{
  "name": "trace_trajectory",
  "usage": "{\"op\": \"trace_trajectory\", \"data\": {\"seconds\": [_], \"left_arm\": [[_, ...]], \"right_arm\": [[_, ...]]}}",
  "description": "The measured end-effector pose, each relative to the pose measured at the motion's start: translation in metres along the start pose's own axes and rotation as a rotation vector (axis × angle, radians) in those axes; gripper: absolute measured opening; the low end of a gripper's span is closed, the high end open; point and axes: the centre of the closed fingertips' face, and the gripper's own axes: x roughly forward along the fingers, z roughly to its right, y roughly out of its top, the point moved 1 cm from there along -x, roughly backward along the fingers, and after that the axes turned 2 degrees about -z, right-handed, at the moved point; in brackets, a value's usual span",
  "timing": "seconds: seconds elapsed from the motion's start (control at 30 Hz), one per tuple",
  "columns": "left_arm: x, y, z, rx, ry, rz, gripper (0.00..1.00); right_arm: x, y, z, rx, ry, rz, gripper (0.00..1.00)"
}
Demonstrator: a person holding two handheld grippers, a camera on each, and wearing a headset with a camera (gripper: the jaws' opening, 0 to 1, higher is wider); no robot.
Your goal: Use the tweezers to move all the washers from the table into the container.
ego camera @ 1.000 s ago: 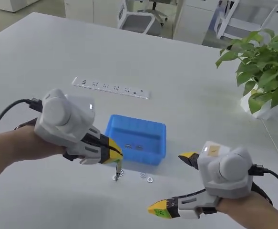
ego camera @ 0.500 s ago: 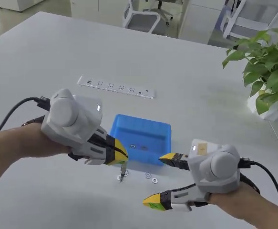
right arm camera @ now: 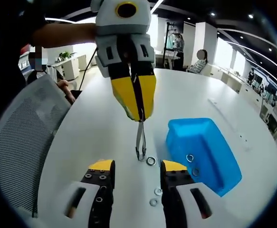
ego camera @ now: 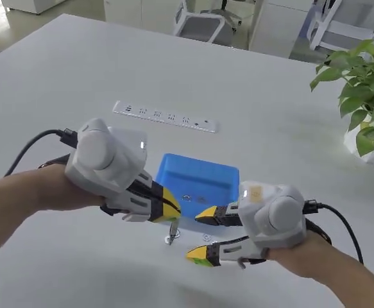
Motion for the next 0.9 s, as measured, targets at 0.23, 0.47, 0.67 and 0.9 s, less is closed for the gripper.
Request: {"op": "trace_trajectory", "data": {"seconds": [0.23,0.47,0.67,0.9], "left_arm": [[-0.001,-0.003,-0.002,-0.001,-0.006,-0.003,0.04],[-0.001,-0.006,-0.005,-0.001,-0.012,-0.004,0.05],[0.0,-0.007,-0.006,-0.003,-0.015,-0.002,0.05],[0.002,-0.007,-0.005,-0.002,-0.02,0.0,0.05]], "right_arm": [[0.014,0.007,0.001,-0.043,0.045,-0.002,0.28],[0.025,0.014,0.003,-0.075,0.074,0.002,0.21],[0.03,0.015,0.002,-0.098,0.092,0.0,0.14],[0.029,0.015,0.002,-0.1,0.092,0.001,0.1]]}}
